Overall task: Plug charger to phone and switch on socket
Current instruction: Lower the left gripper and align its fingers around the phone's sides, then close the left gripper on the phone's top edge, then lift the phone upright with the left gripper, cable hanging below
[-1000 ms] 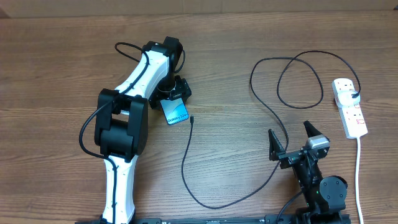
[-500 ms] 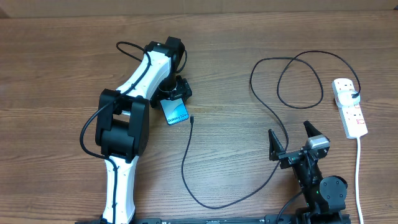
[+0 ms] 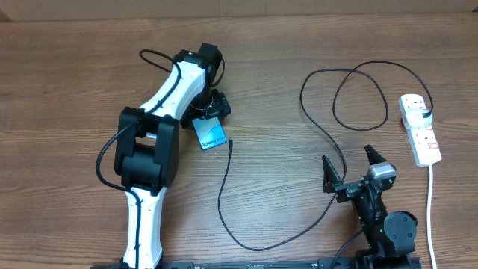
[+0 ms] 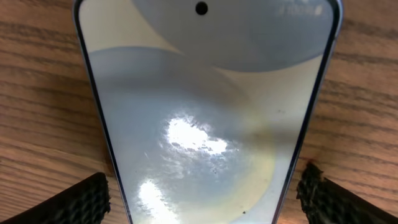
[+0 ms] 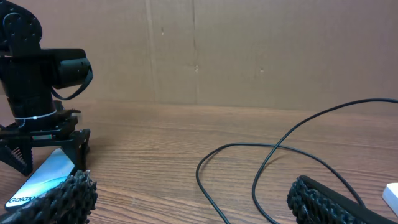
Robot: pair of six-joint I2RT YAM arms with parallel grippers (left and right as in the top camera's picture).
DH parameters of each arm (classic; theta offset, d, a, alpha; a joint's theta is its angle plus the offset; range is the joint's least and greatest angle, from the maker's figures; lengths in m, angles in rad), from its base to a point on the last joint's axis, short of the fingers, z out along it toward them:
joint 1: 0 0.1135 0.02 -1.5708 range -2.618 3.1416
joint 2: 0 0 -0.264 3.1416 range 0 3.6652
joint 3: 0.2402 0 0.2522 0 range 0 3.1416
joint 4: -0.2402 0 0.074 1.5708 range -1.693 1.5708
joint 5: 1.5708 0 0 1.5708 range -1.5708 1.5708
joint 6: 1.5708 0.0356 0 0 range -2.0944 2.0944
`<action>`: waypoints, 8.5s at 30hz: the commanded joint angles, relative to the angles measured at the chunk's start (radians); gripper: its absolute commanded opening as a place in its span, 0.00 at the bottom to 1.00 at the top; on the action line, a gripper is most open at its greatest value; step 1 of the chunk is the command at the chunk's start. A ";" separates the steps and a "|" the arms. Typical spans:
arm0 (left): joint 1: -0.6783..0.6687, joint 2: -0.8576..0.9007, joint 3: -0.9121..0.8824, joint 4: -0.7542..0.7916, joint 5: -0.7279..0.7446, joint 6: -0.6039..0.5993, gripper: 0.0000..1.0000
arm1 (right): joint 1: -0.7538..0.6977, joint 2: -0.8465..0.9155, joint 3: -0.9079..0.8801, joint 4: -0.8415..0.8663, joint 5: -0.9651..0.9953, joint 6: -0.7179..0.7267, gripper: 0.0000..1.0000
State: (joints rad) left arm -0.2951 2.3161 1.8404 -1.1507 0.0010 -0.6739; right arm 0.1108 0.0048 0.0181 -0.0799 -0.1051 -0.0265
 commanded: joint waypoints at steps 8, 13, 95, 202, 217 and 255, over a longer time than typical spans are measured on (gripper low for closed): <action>-0.006 0.018 -0.028 -0.001 -0.063 -0.003 0.89 | -0.006 -0.002 -0.010 0.003 -0.002 -0.001 1.00; -0.007 0.018 -0.035 -0.013 -0.062 -0.003 0.89 | -0.006 -0.002 -0.010 0.003 -0.002 -0.001 1.00; 0.027 0.018 -0.184 0.051 -0.081 0.068 1.00 | -0.006 -0.002 -0.010 0.003 -0.002 -0.001 1.00; 0.079 0.004 0.190 -0.158 0.167 0.225 0.63 | -0.006 -0.002 -0.010 0.003 -0.002 -0.001 1.00; 0.084 0.004 0.311 -0.279 0.613 0.333 0.64 | -0.006 -0.002 -0.010 0.003 -0.002 -0.001 1.00; 0.091 0.004 0.311 -0.295 1.005 0.498 0.63 | -0.008 0.003 0.075 0.045 -0.261 0.030 1.00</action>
State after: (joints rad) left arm -0.2066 2.3241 2.1231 -1.4441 0.9726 -0.2016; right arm 0.1108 0.0048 0.0212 -0.0330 -0.3115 -0.0143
